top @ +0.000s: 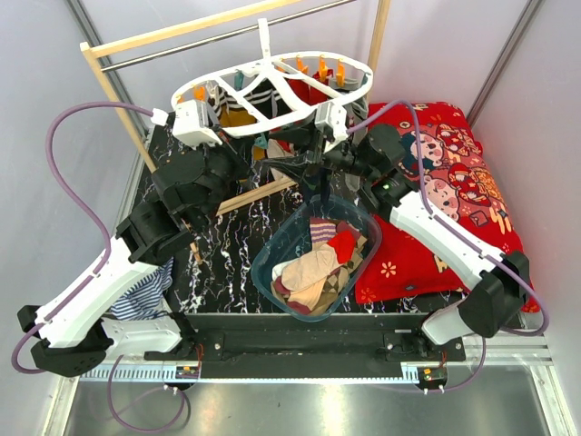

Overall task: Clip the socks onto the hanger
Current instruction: Open the clamp at the hanger.

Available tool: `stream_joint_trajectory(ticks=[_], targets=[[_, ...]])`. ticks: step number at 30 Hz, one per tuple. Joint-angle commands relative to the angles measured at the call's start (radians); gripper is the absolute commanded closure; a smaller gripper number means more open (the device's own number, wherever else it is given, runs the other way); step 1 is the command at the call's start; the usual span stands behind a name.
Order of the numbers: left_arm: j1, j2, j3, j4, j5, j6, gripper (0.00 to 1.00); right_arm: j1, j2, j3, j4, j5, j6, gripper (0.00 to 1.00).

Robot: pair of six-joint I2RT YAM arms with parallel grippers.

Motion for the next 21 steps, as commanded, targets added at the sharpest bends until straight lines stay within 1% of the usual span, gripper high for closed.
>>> stream_joint_trajectory(ticks=[1,7,9,10,11,14,15,16,17,18,20,21], targets=[[-0.005,0.002,-0.002,0.048,0.073,-0.021,0.99,0.007,0.039,0.076,0.047,-0.024,0.006,0.37],[-0.007,0.002,-0.001,0.047,0.093,-0.035,0.99,0.008,0.088,0.122,0.053,-0.041,0.021,0.39],[-0.005,0.002,0.004,0.045,0.095,-0.035,0.99,0.008,0.090,0.128,0.059,-0.050,0.032,0.43],[-0.005,0.001,0.005,0.045,0.096,-0.035,0.99,0.008,0.092,0.131,0.058,-0.058,0.035,0.46],[-0.005,0.001,0.007,0.045,0.096,-0.034,0.99,0.007,0.089,0.131,0.059,-0.061,0.038,0.51],[-0.005,0.001,0.010,0.044,0.096,-0.031,0.99,0.008,0.076,0.125,0.050,-0.066,0.043,0.61],[-0.005,0.001,0.012,0.039,0.096,-0.031,0.99,0.008,0.070,0.125,0.045,-0.066,0.044,0.67],[-0.005,0.001,0.012,0.036,0.093,-0.031,0.99,0.008,0.067,0.124,0.036,-0.066,0.043,0.70],[-0.005,-0.001,0.013,0.035,0.092,-0.029,0.97,0.007,0.064,0.124,0.032,-0.067,0.044,0.73],[-0.005,-0.001,0.013,0.035,0.089,-0.028,0.94,0.008,0.061,0.122,0.027,-0.067,0.047,0.79],[-0.004,-0.007,0.015,0.036,0.084,-0.026,0.88,0.008,0.058,0.119,0.022,-0.070,0.058,0.86],[-0.004,-0.010,0.015,0.035,0.083,-0.025,0.85,0.008,0.055,0.118,0.021,-0.070,0.061,0.91]])
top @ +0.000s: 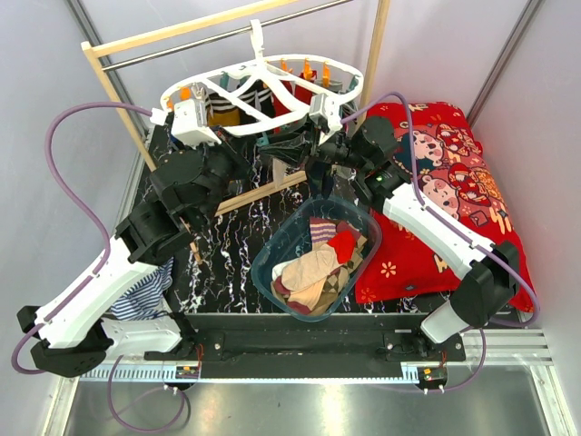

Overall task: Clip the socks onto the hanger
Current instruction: Open the clamp at the hanger.

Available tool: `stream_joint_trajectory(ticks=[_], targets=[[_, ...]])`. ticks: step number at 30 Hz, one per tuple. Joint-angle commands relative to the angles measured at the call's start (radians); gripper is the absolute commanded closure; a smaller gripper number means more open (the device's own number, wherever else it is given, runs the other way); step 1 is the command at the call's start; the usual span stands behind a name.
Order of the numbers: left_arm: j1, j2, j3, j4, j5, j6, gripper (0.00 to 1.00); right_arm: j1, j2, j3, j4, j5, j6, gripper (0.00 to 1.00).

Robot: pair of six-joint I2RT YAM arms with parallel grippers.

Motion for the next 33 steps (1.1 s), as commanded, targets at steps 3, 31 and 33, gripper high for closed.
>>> stream_joint_trajectory(ticks=[3,31,33], targets=[[-0.008,-0.014,0.035,0.004,0.072,0.008,0.67,0.011,-0.031,0.024,0.013,-0.027,0.064,0.99],[-0.008,-0.046,-0.036,0.067,-0.006,0.103,0.33,0.080,-0.071,-0.011,-0.178,0.401,0.411,1.00],[-0.008,-0.040,-0.033,0.076,-0.029,0.116,0.36,0.082,-0.071,-0.009,-0.181,0.404,0.416,1.00]])
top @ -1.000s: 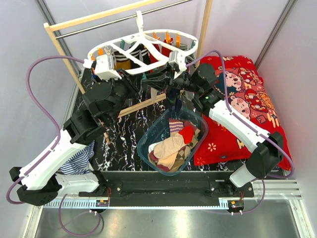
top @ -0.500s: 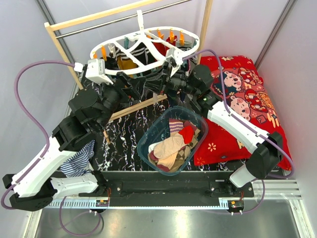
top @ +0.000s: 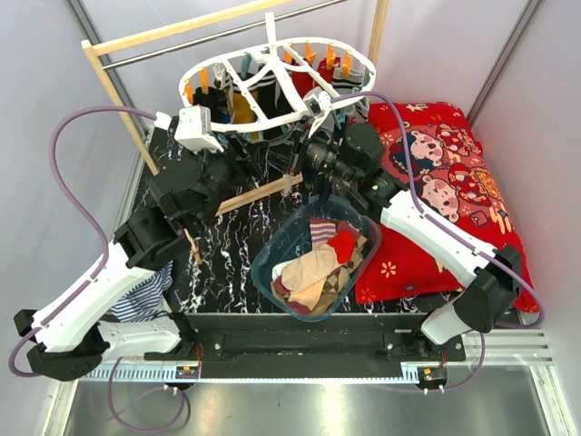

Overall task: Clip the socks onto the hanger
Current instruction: Open the clamp at the hanger.

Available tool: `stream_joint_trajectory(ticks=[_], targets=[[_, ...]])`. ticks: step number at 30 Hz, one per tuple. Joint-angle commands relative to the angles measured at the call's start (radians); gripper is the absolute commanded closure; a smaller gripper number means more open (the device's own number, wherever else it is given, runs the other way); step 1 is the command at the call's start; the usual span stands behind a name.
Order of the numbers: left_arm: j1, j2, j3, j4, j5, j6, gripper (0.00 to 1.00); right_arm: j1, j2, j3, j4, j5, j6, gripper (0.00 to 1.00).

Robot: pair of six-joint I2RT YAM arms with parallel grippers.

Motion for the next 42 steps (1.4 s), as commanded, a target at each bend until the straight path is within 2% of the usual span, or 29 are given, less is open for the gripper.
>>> stream_joint_trajectory(ticks=[1,7,19,25,28,30,42], targets=[[-0.003,0.007,0.024,0.063,-0.076,0.048,0.37,0.005,-0.041,0.006,0.002,0.073,0.042,1.00],[-0.003,0.053,0.068,0.059,-0.060,0.057,0.38,0.011,-0.037,0.015,-0.007,0.067,0.040,1.00],[0.008,0.150,0.234,-0.142,-0.077,-0.010,0.38,0.016,-0.030,0.011,-0.010,0.055,0.000,1.00],[0.104,0.163,0.275,-0.236,0.070,-0.110,0.39,0.016,-0.032,0.012,-0.013,0.052,-0.004,1.00],[0.115,0.157,0.277,-0.243,0.113,-0.125,0.42,0.016,-0.034,0.009,-0.012,0.050,-0.006,1.00],[0.122,0.160,0.281,-0.246,0.127,-0.127,0.45,0.016,-0.031,0.011,-0.012,0.052,-0.008,1.00],[0.134,0.211,0.338,-0.271,0.150,-0.119,0.46,0.017,-0.023,0.012,-0.013,0.035,-0.021,1.00]])
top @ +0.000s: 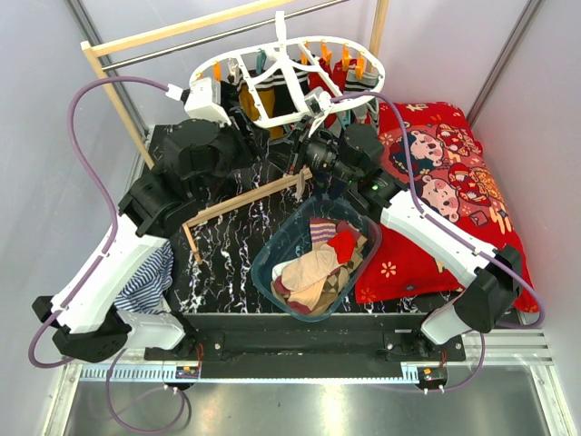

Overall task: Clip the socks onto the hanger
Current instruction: Open the clamp at the hanger.

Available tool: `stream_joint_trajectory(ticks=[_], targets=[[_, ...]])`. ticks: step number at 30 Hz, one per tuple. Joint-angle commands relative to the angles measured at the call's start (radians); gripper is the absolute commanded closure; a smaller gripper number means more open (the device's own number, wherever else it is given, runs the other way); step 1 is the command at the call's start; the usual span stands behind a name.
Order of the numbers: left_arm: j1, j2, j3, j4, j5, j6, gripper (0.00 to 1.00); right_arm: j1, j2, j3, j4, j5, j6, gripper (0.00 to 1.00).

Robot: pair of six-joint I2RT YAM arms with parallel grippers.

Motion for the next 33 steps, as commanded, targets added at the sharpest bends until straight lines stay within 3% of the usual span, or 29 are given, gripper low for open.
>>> stream_joint_trajectory(ticks=[1,10,33], targets=[[0.006,0.021,0.058,0.015,0.019,0.001,0.46,0.013,-0.022,0.011,0.014,-0.014,-0.026,1.00],[0.014,0.029,0.067,0.004,-0.011,0.001,0.46,0.013,-0.027,-0.004,0.019,-0.016,-0.046,1.00],[0.014,0.081,0.099,0.004,-0.019,0.025,0.58,0.034,-0.007,-0.005,-0.056,0.038,-0.157,1.00]])
